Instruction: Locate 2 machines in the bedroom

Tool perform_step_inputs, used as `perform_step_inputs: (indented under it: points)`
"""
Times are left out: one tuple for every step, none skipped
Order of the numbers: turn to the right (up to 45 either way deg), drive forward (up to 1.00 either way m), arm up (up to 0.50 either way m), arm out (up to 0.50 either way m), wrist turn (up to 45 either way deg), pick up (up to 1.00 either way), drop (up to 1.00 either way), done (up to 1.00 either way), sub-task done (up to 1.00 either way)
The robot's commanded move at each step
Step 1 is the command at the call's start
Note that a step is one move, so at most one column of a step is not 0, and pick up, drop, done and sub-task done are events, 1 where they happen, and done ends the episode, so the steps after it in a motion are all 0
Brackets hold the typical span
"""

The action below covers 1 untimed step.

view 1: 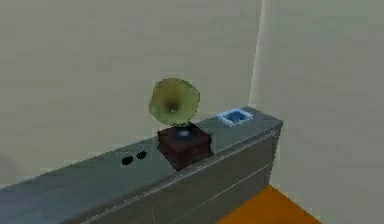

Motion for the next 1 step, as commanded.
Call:
perform_step_inputs:
  points:
    - [0.0,0.00,0.00,0.00,0.0,0.00,0.00,1.00,0.00]
